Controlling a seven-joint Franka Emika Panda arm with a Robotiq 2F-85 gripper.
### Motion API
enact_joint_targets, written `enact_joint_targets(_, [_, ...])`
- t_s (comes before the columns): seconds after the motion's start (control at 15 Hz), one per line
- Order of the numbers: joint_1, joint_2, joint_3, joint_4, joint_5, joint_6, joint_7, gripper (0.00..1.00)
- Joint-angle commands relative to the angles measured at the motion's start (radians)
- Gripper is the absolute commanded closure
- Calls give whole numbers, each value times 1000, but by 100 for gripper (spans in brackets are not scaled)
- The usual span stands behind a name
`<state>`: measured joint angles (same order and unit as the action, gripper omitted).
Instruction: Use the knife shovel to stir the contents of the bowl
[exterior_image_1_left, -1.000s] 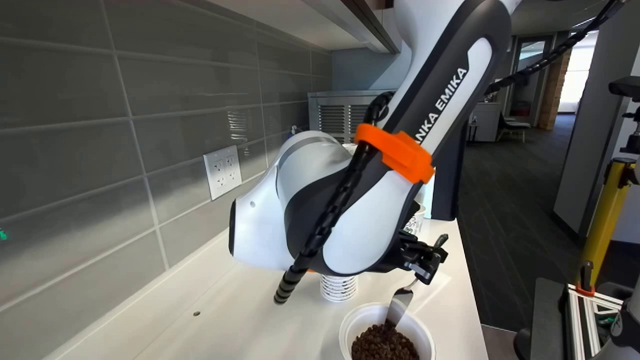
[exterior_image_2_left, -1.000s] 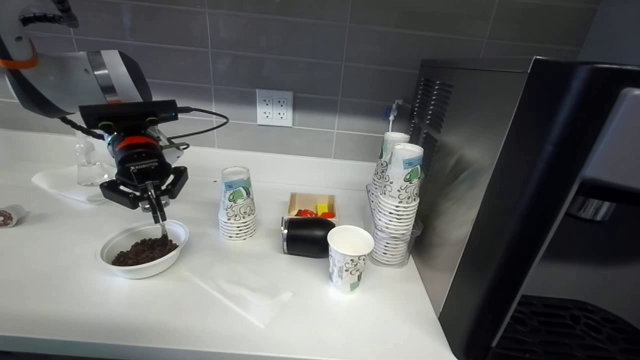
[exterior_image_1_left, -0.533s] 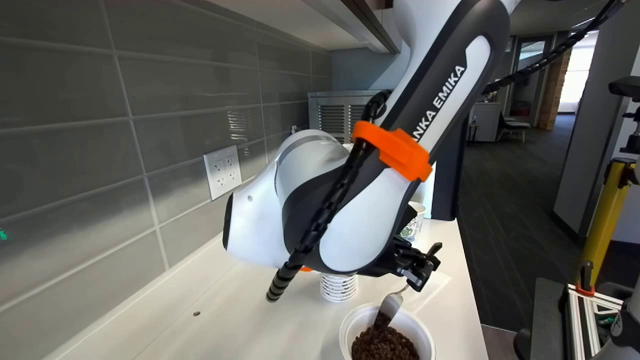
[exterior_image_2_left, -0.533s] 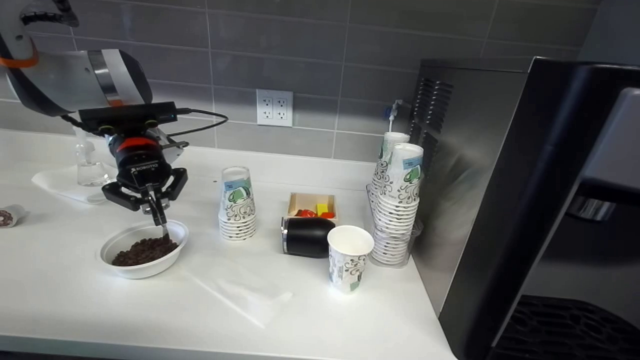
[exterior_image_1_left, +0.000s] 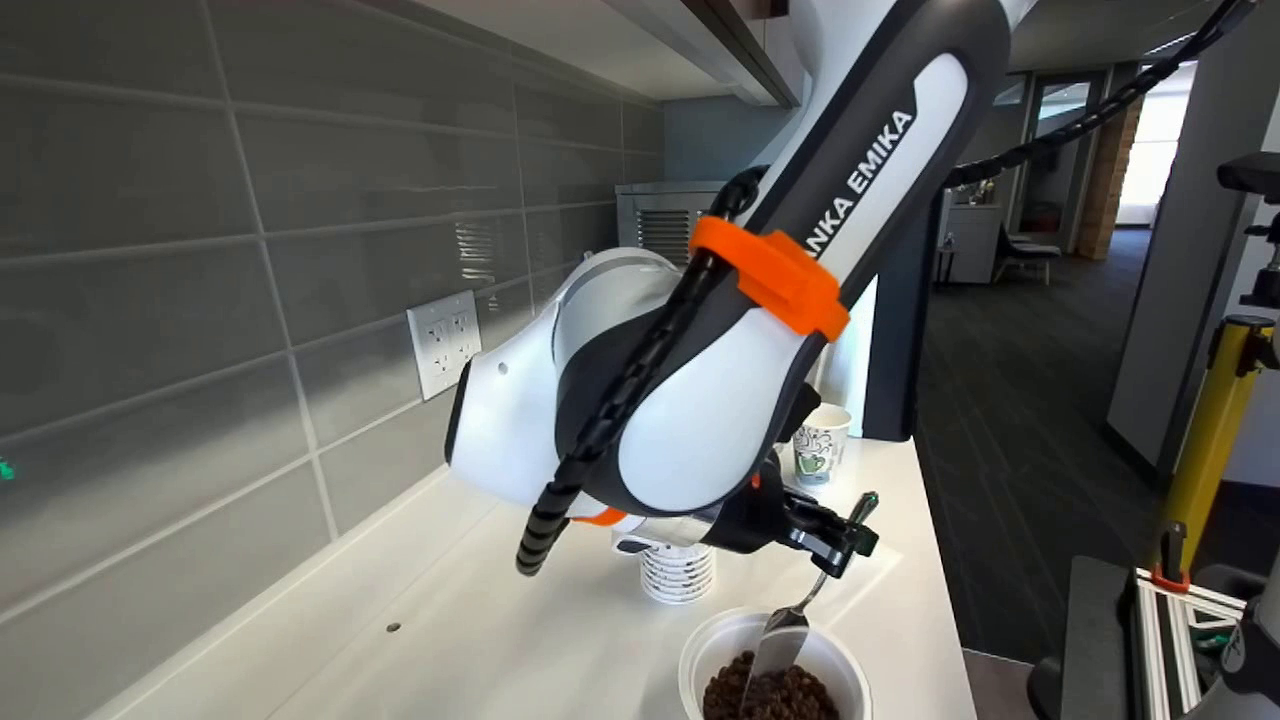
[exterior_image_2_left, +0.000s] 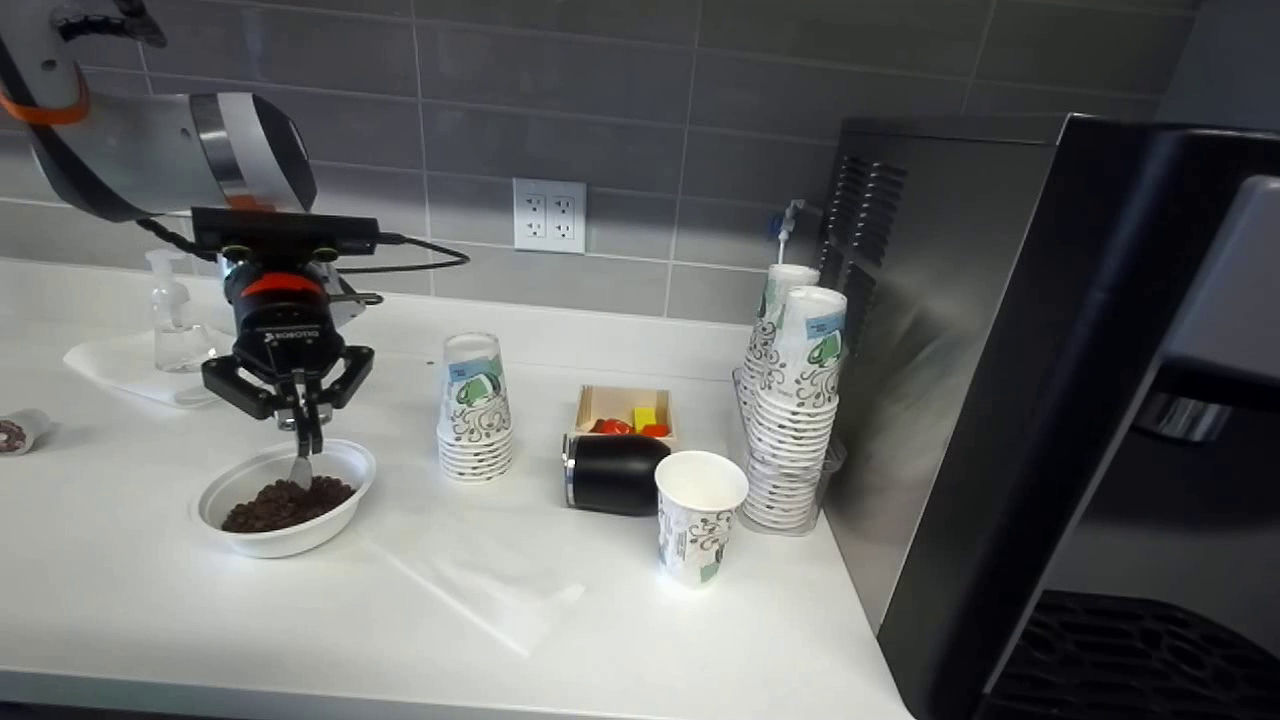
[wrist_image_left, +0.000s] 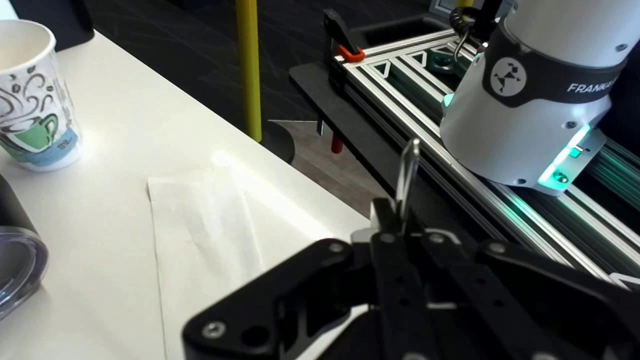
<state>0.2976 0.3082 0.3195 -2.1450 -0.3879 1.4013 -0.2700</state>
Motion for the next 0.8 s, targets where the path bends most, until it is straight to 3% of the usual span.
enact_joint_targets(0.0, [-36,-23,-3,3,62,26,-92,99])
enact_joint_targets(0.73, [-82,27,-46,20,112,116,-120,99])
